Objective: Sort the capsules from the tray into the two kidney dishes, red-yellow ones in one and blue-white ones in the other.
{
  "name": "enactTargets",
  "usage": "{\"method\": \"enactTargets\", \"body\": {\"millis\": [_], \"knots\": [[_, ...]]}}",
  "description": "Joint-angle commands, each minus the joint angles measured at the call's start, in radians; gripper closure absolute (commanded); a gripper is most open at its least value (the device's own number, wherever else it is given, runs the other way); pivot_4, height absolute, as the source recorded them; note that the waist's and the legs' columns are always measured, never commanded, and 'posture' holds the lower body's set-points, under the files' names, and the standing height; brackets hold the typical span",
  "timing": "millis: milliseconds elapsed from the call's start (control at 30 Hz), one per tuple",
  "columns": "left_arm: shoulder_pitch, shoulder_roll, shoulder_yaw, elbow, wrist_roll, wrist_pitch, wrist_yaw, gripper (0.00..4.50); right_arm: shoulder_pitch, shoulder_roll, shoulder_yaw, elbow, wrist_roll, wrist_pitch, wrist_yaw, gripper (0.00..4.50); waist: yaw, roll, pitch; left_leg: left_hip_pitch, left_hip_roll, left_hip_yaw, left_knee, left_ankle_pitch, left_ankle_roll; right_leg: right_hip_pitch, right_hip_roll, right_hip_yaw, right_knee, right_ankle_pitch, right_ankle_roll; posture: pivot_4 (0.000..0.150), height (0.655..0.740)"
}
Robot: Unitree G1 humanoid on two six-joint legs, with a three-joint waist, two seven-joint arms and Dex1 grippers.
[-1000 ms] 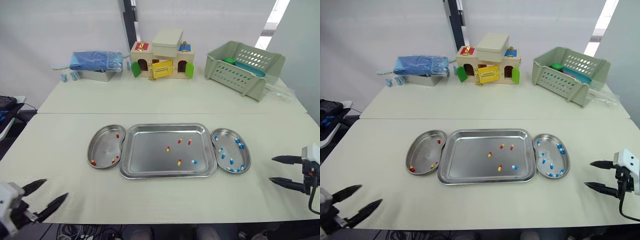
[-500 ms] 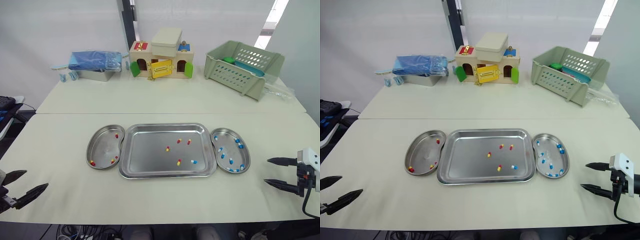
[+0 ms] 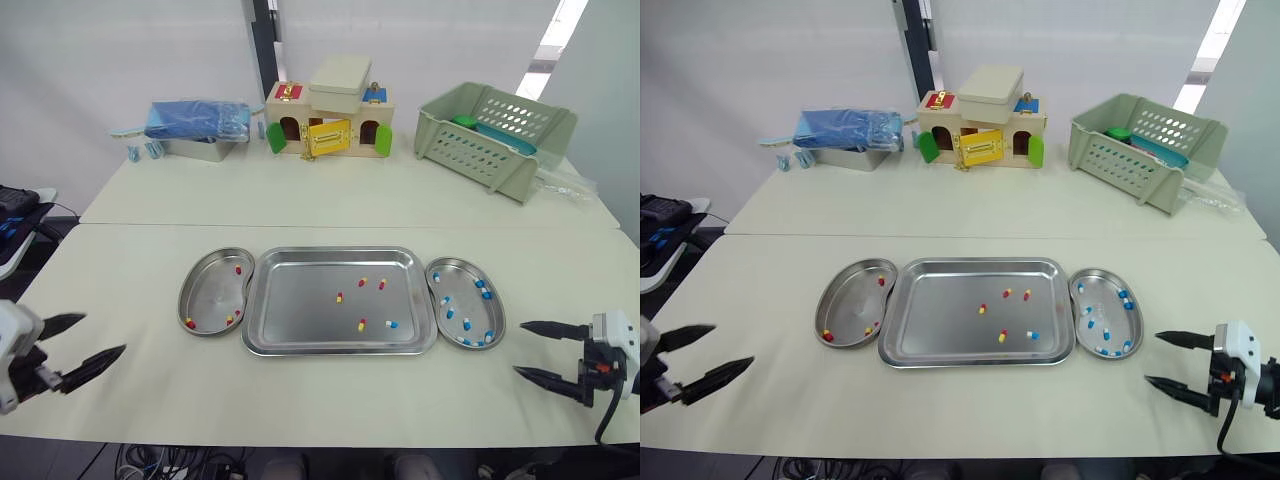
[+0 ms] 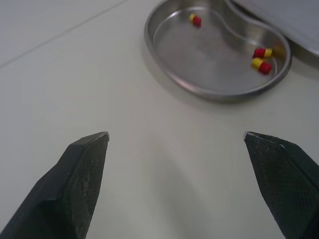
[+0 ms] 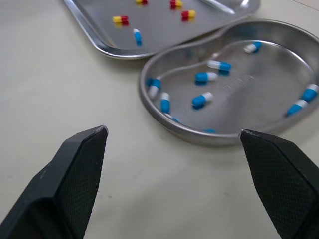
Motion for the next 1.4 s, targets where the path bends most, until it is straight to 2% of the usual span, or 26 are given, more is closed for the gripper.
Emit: {"method": "enactTargets", "body": {"millis": [33,133,300,433,567,767,1067,1400], "knots": [[-0.077,-0.003,-0.100,-0.087,-0.026,0.027,-0.009,0.00,0.079,0.076,0.003,-0.193,0.061,-0.019,-0.049,0.06,-0.002,0.000,0.000,0.000,0.000,0.000,0.000,0.000,0.000,0.000,0.000,0.000,0.000,0.000,0.000,0.150,0.7400],[-0.203,-0.003,-0.223,-0.127,-0.031,0.066,-0.009,0.00,0.144,0.165,0.031,-0.294,0.071,-0.057,-0.088,0.06,-0.004,0.000,0.000,0.000,0.000,0.000,0.000,0.000,0.000,0.000,0.000,0.000,0.001,0.000,0.000,0.150,0.7400],[-0.368,-0.017,-0.384,-0.135,-0.013,0.070,-0.053,0.00,0.218,0.252,0.077,-0.348,0.050,-0.139,-0.100,0.06,-0.007,0.000,0.000,0.001,0.000,0.000,0.001,0.000,0.000,0.000,0.001,0.001,0.001,0.000,0.000,0.150,0.7400],[-0.565,-0.083,-0.560,-0.085,0.027,0.057,-0.094,0.00,0.277,0.315,0.134,-0.361,0.036,-0.209,-0.106,0.06,-0.005,0.000,0.000,0.001,0.000,-0.001,0.001,0.000,0.000,-0.001,0.001,0.000,0.002,0.000,0.000,0.150,0.7400],[-0.735,-0.168,-0.700,0.016,0.099,0.036,-0.125,0.00,0.281,0.334,0.162,-0.370,0.021,-0.232,-0.144,0.06,-0.004,0.000,0.000,0.001,-0.001,-0.001,0.002,0.000,0.000,0.000,0.001,0.000,0.002,0.000,0.000,0.150,0.7400],[-0.915,-0.270,-0.869,0.273,0.251,-0.103,-0.215,0.00,0.276,0.331,0.184,-0.382,0.002,-0.248,-0.204,0.06,-0.007,0.000,0.000,0.001,-0.001,-0.001,0.002,0.000,0.000,-0.001,0.002,0.001,0.002,0.000,0.000,0.150,0.7400],[-1.150,-0.432,-0.970,0.697,0.398,-0.303,-0.294,0.00,0.322,0.356,0.225,-0.404,-0.016,-0.257,-0.287,0.06,-0.004,-0.001,0.000,0.000,-0.001,-0.001,0.003,0.000,0.000,-0.001,0.002,0.000,0.002,0.000,0.000,0.150,0.7400],[-1.240,-0.500,-1.003,0.884,0.508,-0.365,-0.316,0.00,0.361,0.345,0.242,-0.420,-0.025,-0.280,-0.322,0.06,-0.005,-0.001,0.000,-0.001,-0.001,-0.001,0.003,0.000,0.000,-0.001,0.002,0.000,0.002,0.000,0.001,0.150,0.7400]]}}
